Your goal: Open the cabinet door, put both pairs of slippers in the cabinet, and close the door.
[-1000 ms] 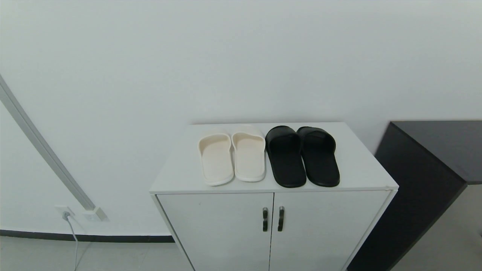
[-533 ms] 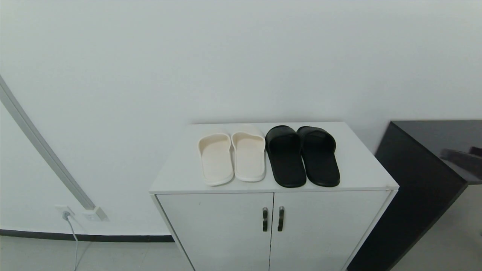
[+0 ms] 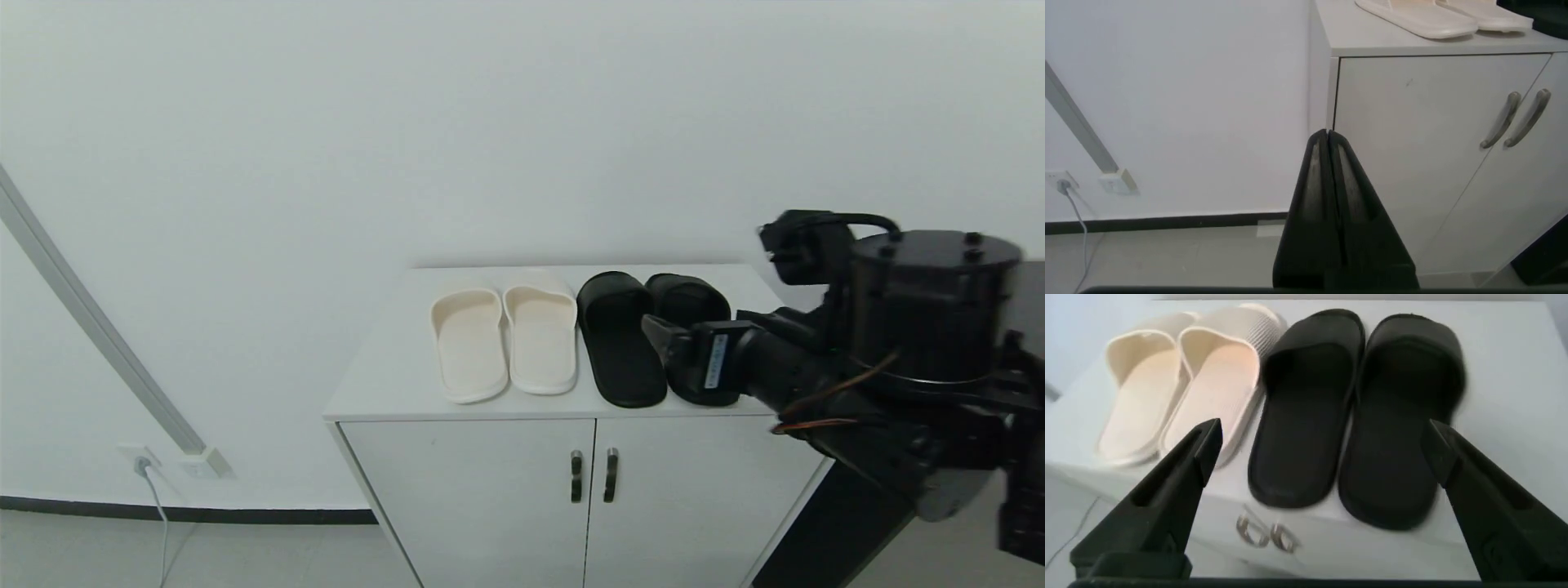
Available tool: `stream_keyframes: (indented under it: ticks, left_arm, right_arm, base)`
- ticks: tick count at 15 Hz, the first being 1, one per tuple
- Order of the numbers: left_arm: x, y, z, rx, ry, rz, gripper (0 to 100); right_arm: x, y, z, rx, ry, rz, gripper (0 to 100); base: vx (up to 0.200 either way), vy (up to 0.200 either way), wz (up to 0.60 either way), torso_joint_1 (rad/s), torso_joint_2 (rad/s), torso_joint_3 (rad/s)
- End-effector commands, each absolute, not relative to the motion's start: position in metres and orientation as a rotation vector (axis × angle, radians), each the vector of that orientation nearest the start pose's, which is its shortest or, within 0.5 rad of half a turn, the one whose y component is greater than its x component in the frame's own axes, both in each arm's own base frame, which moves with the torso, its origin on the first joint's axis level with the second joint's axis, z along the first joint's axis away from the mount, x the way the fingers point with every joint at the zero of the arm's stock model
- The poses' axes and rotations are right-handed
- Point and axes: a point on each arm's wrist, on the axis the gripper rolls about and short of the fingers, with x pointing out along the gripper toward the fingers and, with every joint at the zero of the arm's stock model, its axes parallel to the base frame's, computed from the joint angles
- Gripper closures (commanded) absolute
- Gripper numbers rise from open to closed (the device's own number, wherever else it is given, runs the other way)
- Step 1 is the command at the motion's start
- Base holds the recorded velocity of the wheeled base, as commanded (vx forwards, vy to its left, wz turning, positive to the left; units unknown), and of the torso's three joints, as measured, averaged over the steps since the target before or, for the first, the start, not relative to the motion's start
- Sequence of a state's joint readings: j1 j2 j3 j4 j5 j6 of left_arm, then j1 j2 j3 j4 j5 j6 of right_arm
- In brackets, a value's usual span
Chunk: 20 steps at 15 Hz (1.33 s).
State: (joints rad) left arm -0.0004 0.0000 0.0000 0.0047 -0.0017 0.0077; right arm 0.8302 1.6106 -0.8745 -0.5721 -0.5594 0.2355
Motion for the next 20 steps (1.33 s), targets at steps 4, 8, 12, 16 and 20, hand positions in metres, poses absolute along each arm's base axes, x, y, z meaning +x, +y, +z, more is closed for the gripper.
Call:
stream_keyframes:
  ticks: [4,8,12,16,20]
  left_arm:
    - [-0.023,0.000,0.075,0.006,0.005,-0.002,100]
    - [-0.023,0.000,0.075,0.009,0.005,-0.002,100]
    - [-0.023,0.000,0.075,0.008,0.005,0.000,100]
    - [-0.023,0.000,0.075,0.008,0.005,-0.002,100]
    - [-0.023,0.000,0.075,0.006,0.005,0.000,100]
  right_arm:
    - [0.269,0.254,0.170,0.069,0.182,0.099,0]
    - [0.306,0.258,0.162,0.038,0.165,0.047,0]
    - [0.332,0.250,0.158,0.013,0.158,0.021,0]
    - [0.349,0.248,0.162,0.000,0.138,0.027,0]
    - [0.364,0.248,0.161,0.000,0.141,0.025,0]
  base:
    - [0.000,0.000,0.00,0.000,0.00,0.000]
    - [0.000,0.000,0.00,0.000,0.00,0.000]
    - [0.000,0.000,0.00,0.000,0.00,0.000]
    - [0.000,0.000,0.00,0.000,0.00,0.000]
    - [0.000,0.000,0.00,0.000,0.00,0.000]
